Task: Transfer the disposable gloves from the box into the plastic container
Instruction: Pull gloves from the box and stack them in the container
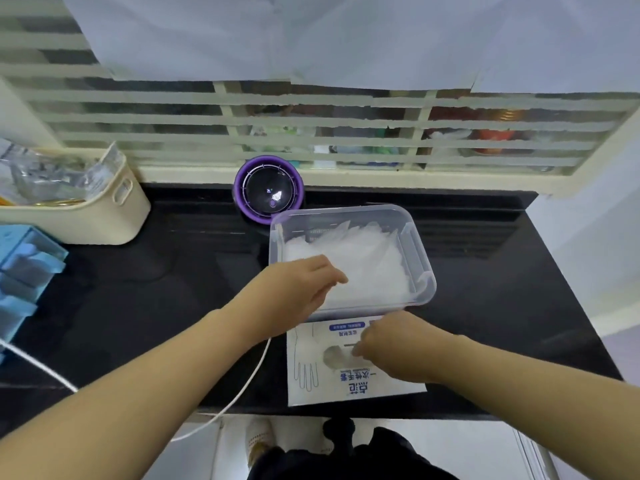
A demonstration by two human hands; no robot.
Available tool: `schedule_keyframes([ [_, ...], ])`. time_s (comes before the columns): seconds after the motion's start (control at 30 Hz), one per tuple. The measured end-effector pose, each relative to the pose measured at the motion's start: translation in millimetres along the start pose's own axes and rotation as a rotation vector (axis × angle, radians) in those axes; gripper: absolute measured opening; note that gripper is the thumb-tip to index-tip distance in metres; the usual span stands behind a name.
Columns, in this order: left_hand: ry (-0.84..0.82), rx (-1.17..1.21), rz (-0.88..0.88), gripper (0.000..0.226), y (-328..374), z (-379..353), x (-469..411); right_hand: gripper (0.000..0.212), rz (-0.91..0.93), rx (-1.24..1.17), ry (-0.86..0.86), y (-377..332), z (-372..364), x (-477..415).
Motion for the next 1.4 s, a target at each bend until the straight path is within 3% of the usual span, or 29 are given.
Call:
schedule_keyframes([
  [0.07, -0.038, -0.038, -0.157, 0.023, 13, -15, 19, 0.030, -0.054, 0.062, 0.008, 4, -12, -7],
  [0.13, -0.190, -0.072, -0.215, 0.018, 21, -42, 33, 0.024, -0.081, 0.097, 0.006, 3, -22, -15],
  [0.2, -0.383, -0.062, -0.139, 0.030, 25, -65, 42, 0.023, -0.081, 0.113, -0.003, 4, -31, -21],
  [0.3, -0.499, -0.071, 0.030, 0.054, 20, -78, 53, 0.041, -0.014, 0.170, 0.070, 5, -39, -29],
  [0.37, -0.499, -0.065, 0.045, 0.055, 17, -79, 53, 0.043, 0.015, 0.188, 0.103, 4, -44, -35],
  [0.5, -0.529, -0.075, 0.030, 0.054, 16, -81, 53, 0.014, 0.033, 0.160, 0.192, -6, -48, -43],
  [0.6, -0.529, -0.074, 0.044, 0.056, 16, -82, 53, 0.009, 0.055, 0.071, 0.226, -6, -44, -39],
  [0.73, -0.539, -0.064, 0.069, 0.060, 17, -82, 53, 0.026, 0.089, -0.064, 0.415, 3, -35, -25],
  [0.83, -0.538, -0.041, 0.093, 0.062, 18, -79, 50, 0.020, 0.076, -0.133, 0.493, 0, -29, -14],
  [0.93, -0.542, -0.037, 0.114, 0.064, 19, -76, 48, 0.008, 0.000, -0.278, 0.603, 1, -20, 0],
  [1.07, -0.563, -0.057, 0.162, 0.073, 23, -72, 45, 0.029, -0.175, -0.651, 0.688, 13, 11, 19],
  [1.23, -0.561, 0.153, 0.249, 0.061, 28, -55, 39, 0.029, -0.218, -0.809, 0.844, 39, 71, 34],
  [1.4, -0.335, 0.654, 0.434, 0.028, 19, 6, 24, 0.019, -0.232, -0.711, 0.820, 58, 119, 49],
])
Point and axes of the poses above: each hand's wrist, its own x-axis away from the middle knuckle, its own z-axis out of the back of the hand, y = z × x, the point moved 3 cm from there along -x, towards the middle knuckle, and after that the axes turned 14 degrees about -z, right-handed, at the moved point
